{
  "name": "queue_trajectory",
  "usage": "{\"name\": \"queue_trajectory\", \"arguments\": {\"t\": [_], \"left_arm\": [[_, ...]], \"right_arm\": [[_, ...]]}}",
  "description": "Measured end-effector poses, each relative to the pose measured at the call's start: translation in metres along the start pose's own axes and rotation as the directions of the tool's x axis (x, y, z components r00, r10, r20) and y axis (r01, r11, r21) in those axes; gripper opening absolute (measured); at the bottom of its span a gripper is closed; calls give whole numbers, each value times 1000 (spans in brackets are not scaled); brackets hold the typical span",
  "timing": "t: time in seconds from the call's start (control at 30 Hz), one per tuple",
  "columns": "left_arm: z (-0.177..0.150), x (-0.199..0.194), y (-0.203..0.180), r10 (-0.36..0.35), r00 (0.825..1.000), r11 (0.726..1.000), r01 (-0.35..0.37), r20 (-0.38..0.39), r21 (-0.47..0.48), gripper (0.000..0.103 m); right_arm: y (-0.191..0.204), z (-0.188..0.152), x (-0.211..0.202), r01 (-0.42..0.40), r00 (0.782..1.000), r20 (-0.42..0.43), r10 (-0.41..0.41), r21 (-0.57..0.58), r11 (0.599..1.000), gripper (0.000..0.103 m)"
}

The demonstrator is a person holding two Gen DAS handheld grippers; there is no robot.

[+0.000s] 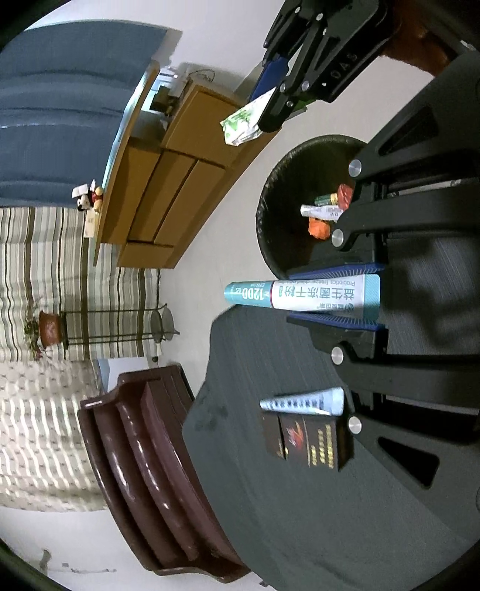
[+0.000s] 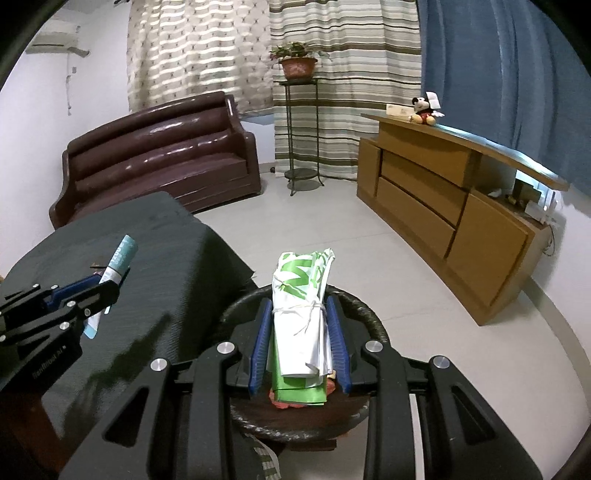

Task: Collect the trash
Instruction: 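Lift the tube and packet with both tools and carry them over the black bin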

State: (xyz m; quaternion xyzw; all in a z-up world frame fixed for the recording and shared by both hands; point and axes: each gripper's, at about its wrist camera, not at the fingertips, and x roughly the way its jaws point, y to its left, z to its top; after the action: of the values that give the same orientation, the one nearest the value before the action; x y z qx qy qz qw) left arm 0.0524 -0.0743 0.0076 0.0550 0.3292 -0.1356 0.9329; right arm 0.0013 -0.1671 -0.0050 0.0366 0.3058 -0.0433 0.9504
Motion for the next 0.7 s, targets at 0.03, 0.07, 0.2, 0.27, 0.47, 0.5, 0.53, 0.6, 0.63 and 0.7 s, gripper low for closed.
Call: {"name": "queue_trajectory", "arguments": {"t": [0.03, 0.07, 0.2, 0.27, 0.47, 0.5, 0.53, 0.6, 0.63, 0.7], "left_arm": [[1, 1, -3, -3, 1000, 1000, 3, 1, 5, 18], [0, 2, -5, -5, 1000, 1000, 5, 1, 8, 18], [3, 10, -11, -12, 1000, 1000, 12, -4, 19, 18], [5, 13, -15, -14, 1000, 1000, 14, -5, 24, 18], [7, 20, -20, -19, 1000, 999, 20, -10, 31, 18], [8, 22, -21, -20, 1000, 999, 20, -9, 33, 18], [9, 23, -22, -20, 1000, 999, 20, -8, 35, 18], [11, 27, -24, -21, 1000, 999, 21, -10, 35, 18], [11, 27, -25, -21, 1000, 999, 21, -10, 35, 18], [11, 30, -27, -20, 1000, 999, 21, -11, 39, 18]], "right_arm": [[-2, 1, 0, 1, 1000, 1, -1, 3, 1000, 31], [-3, 1, 1, 2, 1000, 2, -2, 5, 1000, 31], [-7, 3, 4, 1, 1000, 4, -1, 16, 1000, 31], [-8, 3, 6, 3, 1000, 7, -3, 18, 1000, 31], [-10, 4, 11, 10, 1000, 15, -10, 21, 1000, 31], [-12, 4, 12, 11, 1000, 14, -11, 22, 1000, 31], [-12, 4, 12, 12, 1000, 13, -12, 24, 1000, 31], [-13, 3, 15, 13, 1000, 7, -14, 28, 1000, 31], [-13, 2, 16, 13, 1000, 5, -13, 30, 999, 31], [-14, 1, 18, 15, 1000, -2, -15, 34, 999, 31]]}}
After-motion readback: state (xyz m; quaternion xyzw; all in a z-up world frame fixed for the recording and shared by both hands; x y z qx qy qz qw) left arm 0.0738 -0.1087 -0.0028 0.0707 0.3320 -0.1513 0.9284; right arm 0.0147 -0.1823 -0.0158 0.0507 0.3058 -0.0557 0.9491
